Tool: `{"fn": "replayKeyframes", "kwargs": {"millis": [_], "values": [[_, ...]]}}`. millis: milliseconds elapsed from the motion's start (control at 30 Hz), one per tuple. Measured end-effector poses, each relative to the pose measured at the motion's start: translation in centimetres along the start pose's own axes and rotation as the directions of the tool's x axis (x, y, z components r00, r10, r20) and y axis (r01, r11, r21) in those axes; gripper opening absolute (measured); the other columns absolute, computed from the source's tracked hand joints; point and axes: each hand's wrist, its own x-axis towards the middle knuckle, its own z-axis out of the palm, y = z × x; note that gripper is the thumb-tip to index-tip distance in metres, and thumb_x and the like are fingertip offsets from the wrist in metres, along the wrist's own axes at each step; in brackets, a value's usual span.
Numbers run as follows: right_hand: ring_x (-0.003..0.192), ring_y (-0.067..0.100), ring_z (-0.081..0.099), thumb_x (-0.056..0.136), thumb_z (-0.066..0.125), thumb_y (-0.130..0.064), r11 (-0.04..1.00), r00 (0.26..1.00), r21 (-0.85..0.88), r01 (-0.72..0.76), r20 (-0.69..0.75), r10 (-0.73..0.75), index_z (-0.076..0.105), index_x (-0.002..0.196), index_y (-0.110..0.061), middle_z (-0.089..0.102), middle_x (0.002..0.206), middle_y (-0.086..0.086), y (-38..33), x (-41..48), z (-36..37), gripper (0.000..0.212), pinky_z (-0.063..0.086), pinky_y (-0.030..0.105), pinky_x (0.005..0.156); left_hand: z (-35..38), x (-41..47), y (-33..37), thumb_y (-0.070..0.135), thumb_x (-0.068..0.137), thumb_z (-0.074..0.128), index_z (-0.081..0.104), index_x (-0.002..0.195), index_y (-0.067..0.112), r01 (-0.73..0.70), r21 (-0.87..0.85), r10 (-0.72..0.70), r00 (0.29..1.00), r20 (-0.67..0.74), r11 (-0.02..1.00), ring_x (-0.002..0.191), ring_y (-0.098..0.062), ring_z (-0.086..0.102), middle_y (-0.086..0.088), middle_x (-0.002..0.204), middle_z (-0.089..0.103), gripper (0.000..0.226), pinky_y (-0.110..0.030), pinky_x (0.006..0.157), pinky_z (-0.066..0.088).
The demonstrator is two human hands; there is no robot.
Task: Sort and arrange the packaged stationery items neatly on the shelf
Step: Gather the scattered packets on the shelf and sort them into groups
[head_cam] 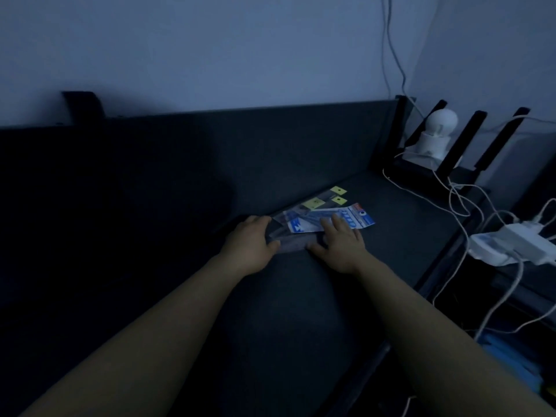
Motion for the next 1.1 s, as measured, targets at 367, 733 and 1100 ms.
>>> {"fn": "replayKeyframes", "kwargs": {"millis": [367, 733, 1100], "values": [[0.127, 0.019, 0.042, 0.093, 0.048, -0.048, 0.97, 0.959, 0.031, 0.241, -0.164, -0.233, 0.054, 0.129, -0.035, 0.05, 0.137, -0.006, 1.9, -1.6, 0.2, 0.039, 0.027, 0.04, 0.109, 2.4, 4.1, 0.4, 0.04, 0.097, 0.037, 0.034, 0.145, 0.023, -0.128, 0.277, 0.106, 0.99, 0.092, 0.952, 0.133, -0.023, 0.038, -0.001, 0.149, 0.038, 0.051, -0.038, 0.108, 0.032], [0.134, 0.026, 0.032, 0.093, 0.043, -0.054, 0.998, 0.985, -0.057, 0.02, -0.169, -0.03, 0.041, 0.14, -0.024, 0.038, 0.144, 0.007, 2.0, -2.3, -0.4, 0.055, 0.027, 0.041, 0.109, 0.5, 2.3, 1.4, 0.021, 0.089, 0.058, 0.062, 0.092, 0.009, -0.016, 0.217, 0.023, 0.999, -0.03, 0.976, 0.087, -0.022, 0.061, -0.008, 0.101, 0.066, 0.013, -0.031, 0.068, 0.049], [0.135, 0.028, 0.035, 0.079, 0.056, -0.067, 0.998, 0.995, 0.034, -0.058, 0.082, 0.055, 0.026, 0.147, -0.031, 0.027, 0.154, 0.001, 1.6, -1.2, -2.1, 0.082, 0.032, 0.039, 0.107, 0.2, 1.9, 0.4, 0.005, 0.089, 0.049, 0.062, 0.099, -0.001, 0.089, 0.057, -0.088, 0.996, -0.017, 0.994, 0.09, -0.028, 0.062, -0.016, 0.105, 0.064, 0.017, -0.033, 0.074, 0.052]]}}
